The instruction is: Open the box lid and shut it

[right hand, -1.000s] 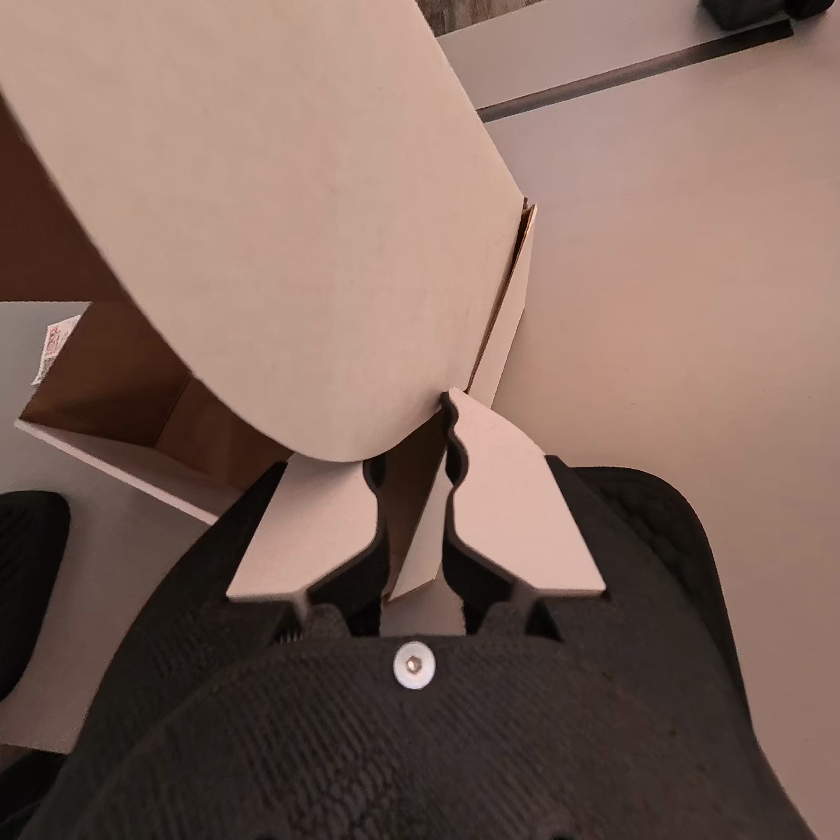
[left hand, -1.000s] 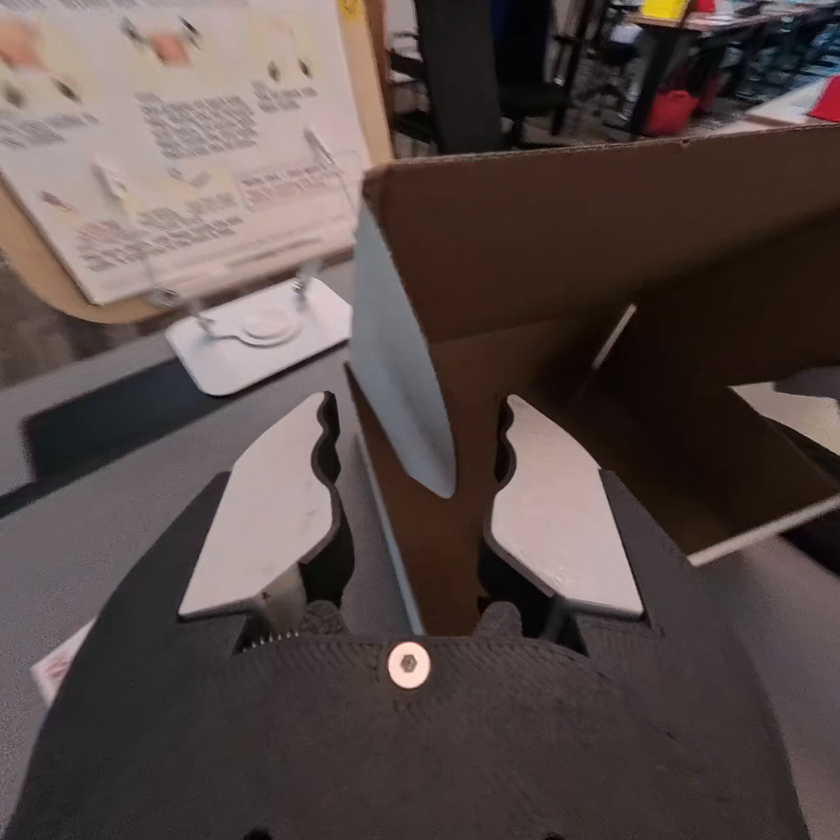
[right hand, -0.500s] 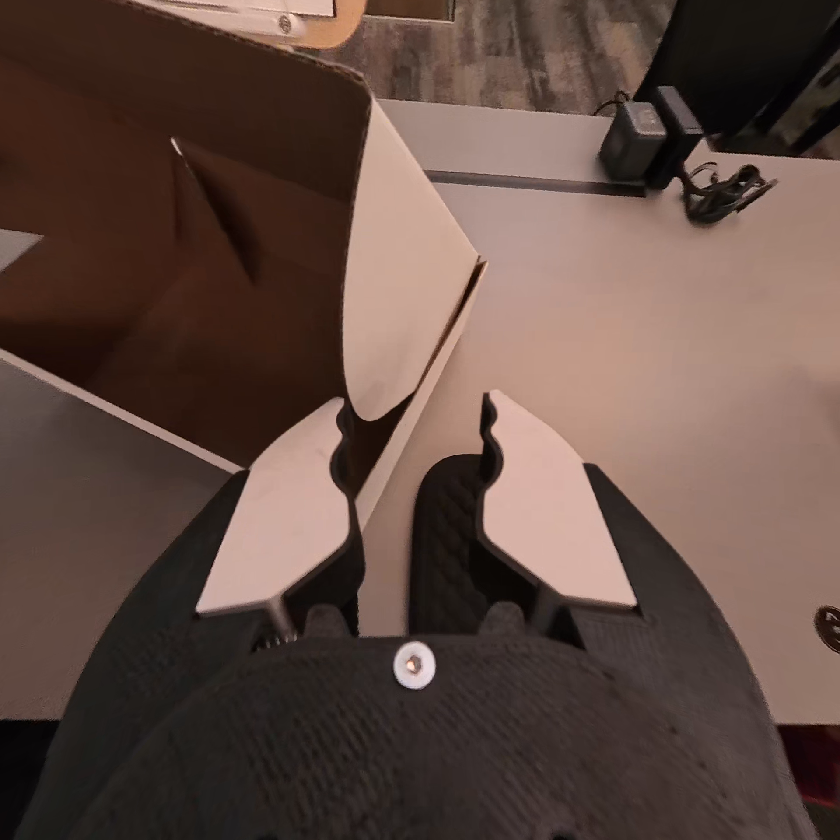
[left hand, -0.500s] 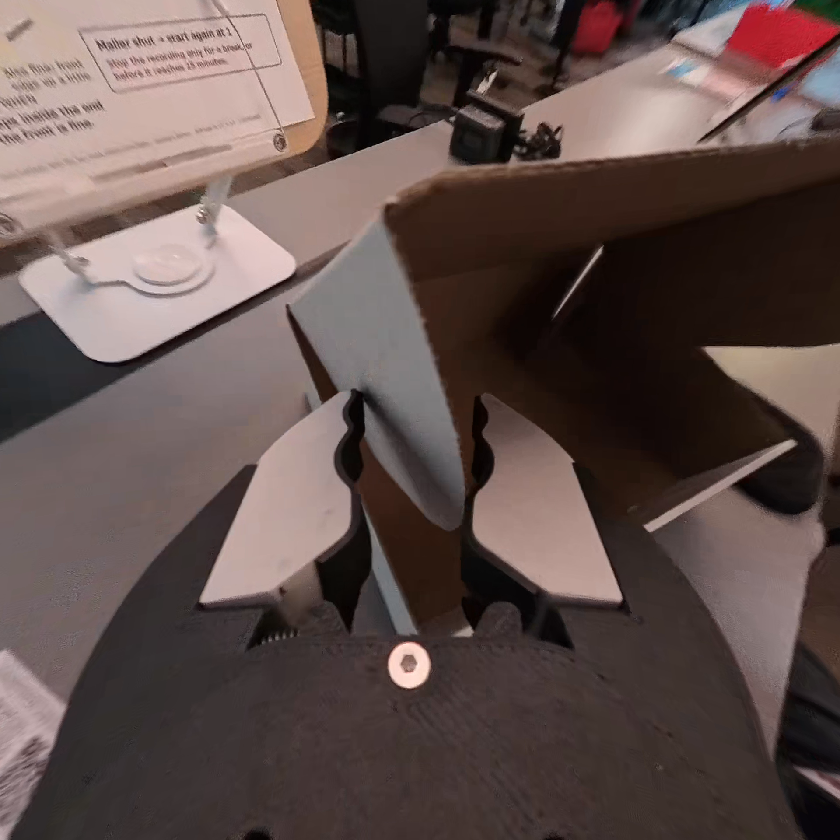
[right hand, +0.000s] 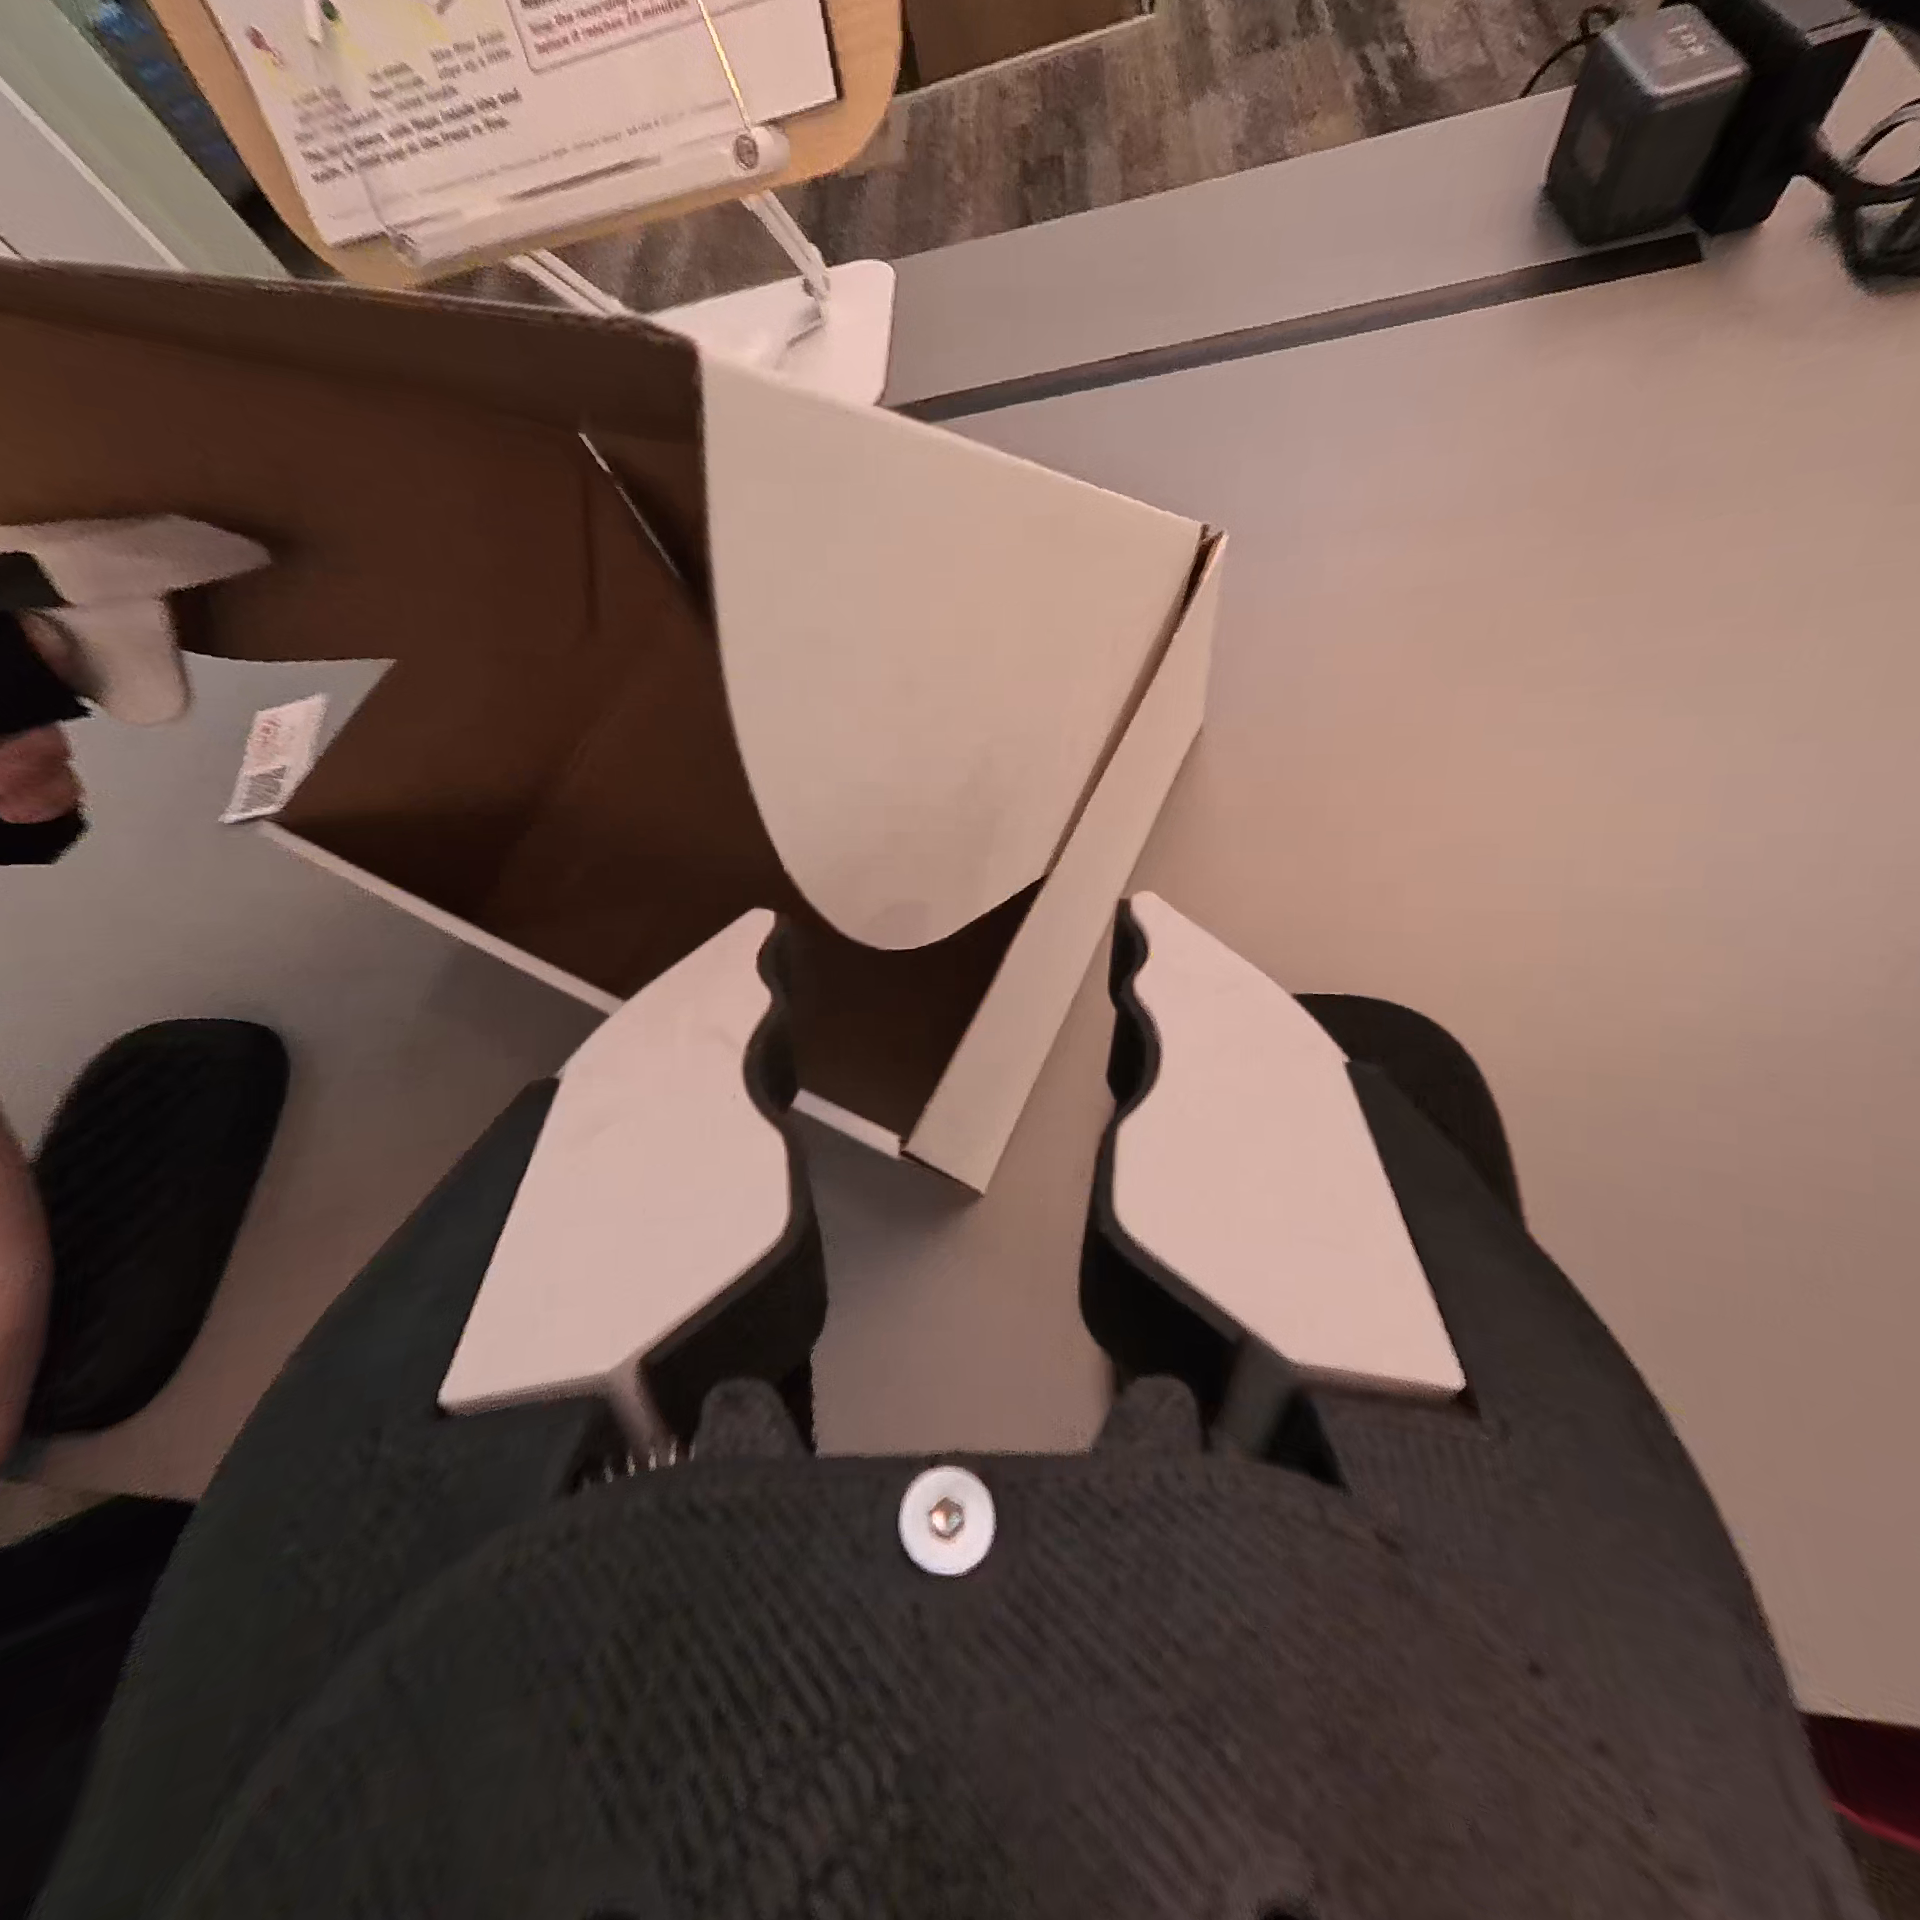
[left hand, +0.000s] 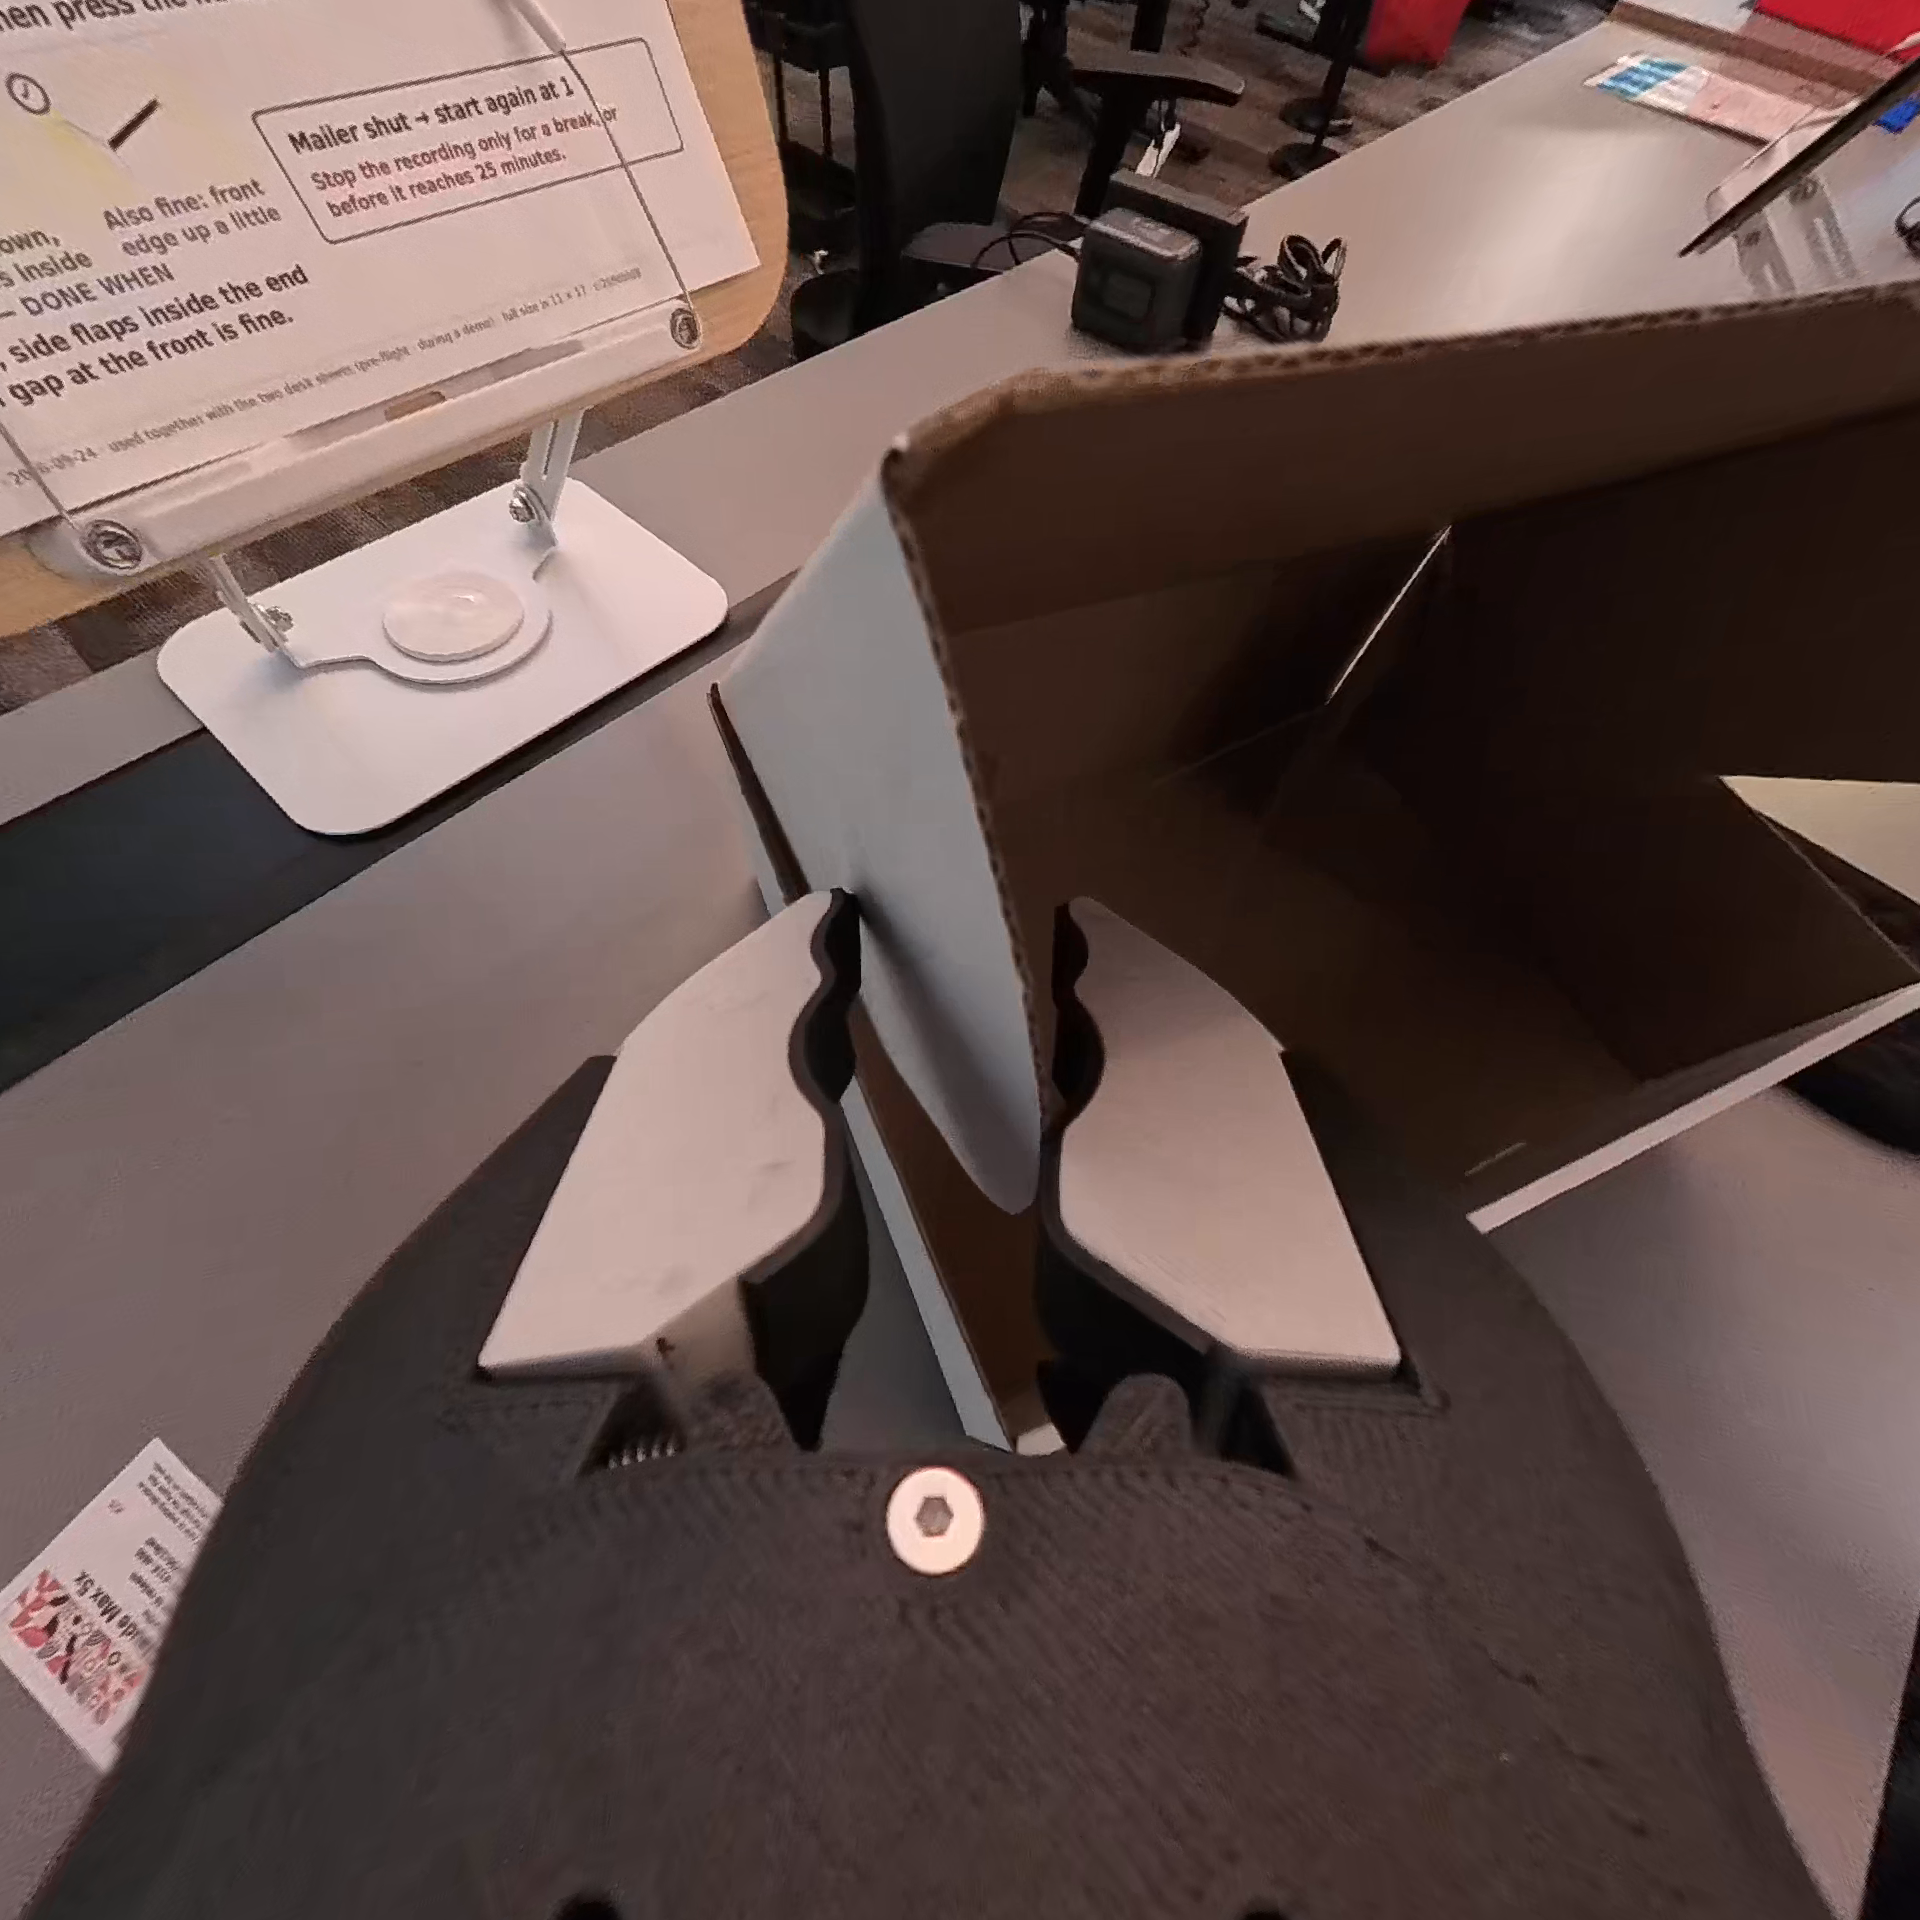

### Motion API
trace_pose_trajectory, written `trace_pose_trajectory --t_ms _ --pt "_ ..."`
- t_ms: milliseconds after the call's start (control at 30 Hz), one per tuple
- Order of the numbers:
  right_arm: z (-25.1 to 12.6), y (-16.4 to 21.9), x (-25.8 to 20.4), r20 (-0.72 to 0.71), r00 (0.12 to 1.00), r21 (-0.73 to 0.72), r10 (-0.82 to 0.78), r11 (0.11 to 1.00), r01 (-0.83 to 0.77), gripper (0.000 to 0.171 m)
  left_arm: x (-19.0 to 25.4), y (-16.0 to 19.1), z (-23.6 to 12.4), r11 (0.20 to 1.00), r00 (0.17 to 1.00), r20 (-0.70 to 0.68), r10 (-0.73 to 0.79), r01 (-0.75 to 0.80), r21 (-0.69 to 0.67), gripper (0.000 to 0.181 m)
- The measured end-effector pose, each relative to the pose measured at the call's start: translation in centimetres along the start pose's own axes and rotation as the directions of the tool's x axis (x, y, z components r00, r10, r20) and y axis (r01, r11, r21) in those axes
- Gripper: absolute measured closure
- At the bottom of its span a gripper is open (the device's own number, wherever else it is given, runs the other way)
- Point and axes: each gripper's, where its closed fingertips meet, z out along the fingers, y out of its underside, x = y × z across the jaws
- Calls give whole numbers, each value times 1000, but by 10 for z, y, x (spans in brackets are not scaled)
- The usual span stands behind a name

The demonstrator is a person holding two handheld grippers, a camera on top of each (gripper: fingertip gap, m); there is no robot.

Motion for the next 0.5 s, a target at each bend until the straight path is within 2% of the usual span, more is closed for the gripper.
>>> trace_pose_trajectory --t_ms 133,300,367,500 --pt "-14 4 -10 58 998 39 -15 999 13 111 8 3 2 999 1000 -4 28 -28 -25 143" --pt "-39 -15 7 -49 996 259 -79 962 89 111 15 5 1 995 996 -1 87 -87 -48 144" --pt "-38 -18 4 -42 997 320 -72 944 81 109 14 2 -3 996 996 0 88 -88 -33 145" --pt "-13 -19 -26 43 995 310 -85 948 68 99 10 -8 -13 998 998 -5 65 -65 16 146"
